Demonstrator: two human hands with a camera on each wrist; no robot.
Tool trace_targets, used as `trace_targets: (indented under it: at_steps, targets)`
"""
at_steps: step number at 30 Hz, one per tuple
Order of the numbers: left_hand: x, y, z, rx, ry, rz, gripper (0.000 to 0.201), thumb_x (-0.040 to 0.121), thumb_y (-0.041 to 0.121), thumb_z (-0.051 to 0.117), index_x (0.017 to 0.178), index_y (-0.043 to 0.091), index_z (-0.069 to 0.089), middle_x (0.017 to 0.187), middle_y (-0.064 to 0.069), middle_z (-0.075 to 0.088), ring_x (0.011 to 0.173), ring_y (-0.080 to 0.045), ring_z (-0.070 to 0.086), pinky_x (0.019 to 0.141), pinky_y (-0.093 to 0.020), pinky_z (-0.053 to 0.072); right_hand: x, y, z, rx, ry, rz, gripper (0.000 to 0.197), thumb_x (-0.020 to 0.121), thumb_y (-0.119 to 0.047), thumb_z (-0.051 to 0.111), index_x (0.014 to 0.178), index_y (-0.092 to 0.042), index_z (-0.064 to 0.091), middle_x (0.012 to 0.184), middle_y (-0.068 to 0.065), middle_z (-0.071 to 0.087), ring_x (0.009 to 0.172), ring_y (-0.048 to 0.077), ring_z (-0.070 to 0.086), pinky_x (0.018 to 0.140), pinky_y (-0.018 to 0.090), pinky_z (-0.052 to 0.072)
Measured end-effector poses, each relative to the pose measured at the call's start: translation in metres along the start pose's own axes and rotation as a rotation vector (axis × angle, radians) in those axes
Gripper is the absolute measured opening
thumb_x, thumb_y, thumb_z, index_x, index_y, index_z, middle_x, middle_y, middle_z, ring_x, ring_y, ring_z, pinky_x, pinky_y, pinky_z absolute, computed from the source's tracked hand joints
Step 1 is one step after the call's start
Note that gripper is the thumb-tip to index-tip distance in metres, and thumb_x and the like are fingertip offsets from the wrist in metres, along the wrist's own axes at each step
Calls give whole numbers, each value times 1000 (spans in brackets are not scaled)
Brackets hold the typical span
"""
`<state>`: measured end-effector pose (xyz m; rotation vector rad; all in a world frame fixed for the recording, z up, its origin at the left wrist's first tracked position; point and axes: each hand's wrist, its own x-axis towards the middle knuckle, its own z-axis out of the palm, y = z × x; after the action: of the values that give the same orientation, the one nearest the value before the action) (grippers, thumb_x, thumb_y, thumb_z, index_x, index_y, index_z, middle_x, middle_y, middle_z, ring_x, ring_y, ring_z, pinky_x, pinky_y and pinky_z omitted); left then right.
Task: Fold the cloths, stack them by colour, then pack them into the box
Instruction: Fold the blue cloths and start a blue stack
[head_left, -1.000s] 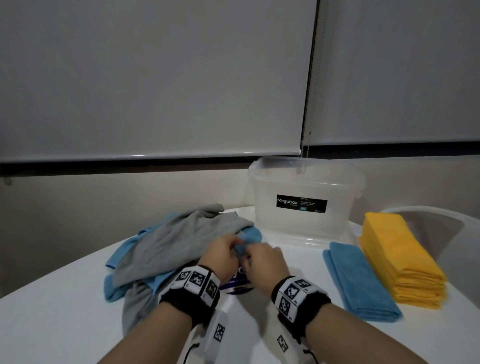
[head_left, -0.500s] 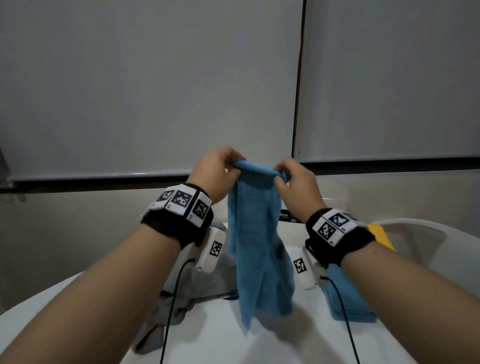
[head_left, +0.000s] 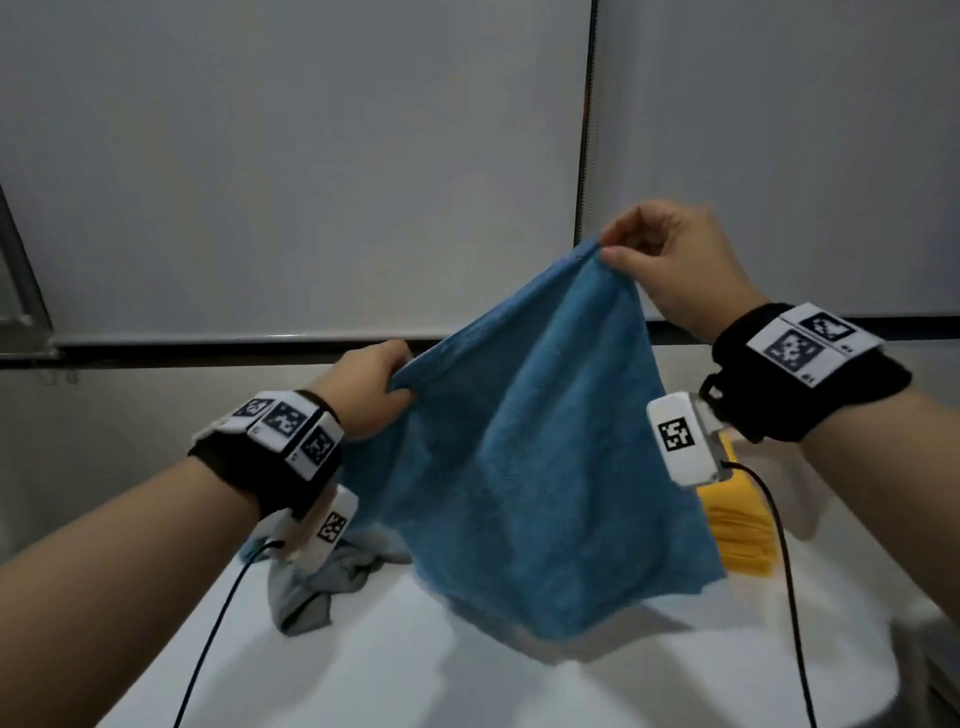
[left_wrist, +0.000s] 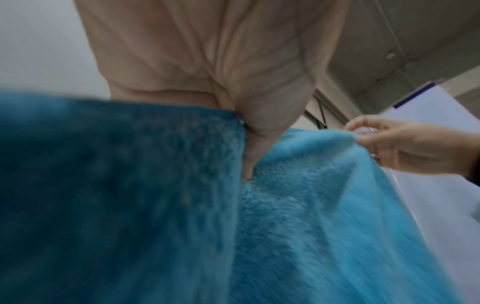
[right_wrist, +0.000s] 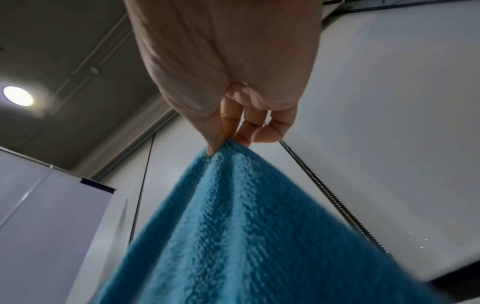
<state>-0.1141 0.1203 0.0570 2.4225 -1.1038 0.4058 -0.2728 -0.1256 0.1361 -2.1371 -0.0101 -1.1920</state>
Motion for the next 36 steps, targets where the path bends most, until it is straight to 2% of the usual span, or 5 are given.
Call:
trace_targets:
  at_steps: [4,12,20,28,36]
  targets:
    - [-16,-27,-14,-6,-12,-49,11,84,22,67,80,21,56,80,0,59,81,-23,57,68,-28,38,-16,18,-12,-73,-48,130,32,87,-1,62,114,-18,63,80,-8,57,82,12,59,80,27,56]
    - [-27,-48,-55,-82,102,-104,7,88,17,66,85,12,63,77,-8,60,77,-25,55,70,-30,41,-23,29,-25,-15,7,376,24,90,-3,55,74,-20,59,82,5,56,80,26,60,71,50,57]
    - [-22,-65,-68,-390,181,-339,11,91,10,62,81,7,58,68,-9,58,42,-3,56,39,-15,46,-21,50,-19,-131,-26,562,24,93,-3,51,76,-19,45,84,11,54,60,21,62,43,27,47]
    - [-10,-68,-73,-554,463,-256,15,90,11,59,78,18,55,69,-5,52,59,-16,47,62,-28,42,-19,50,-8,-51,69,391,20,82,-5,52,69,-19,49,71,5,53,72,22,51,66,32,42]
    - [-98,-74,-63,-780,-91,-209,29,77,21,75,85,2,56,88,-25,62,76,-19,68,72,-24,57,-98,56,-45,368,-369,522,33,69,-32,75,71,-12,50,65,6,52,64,19,59,59,18,51]
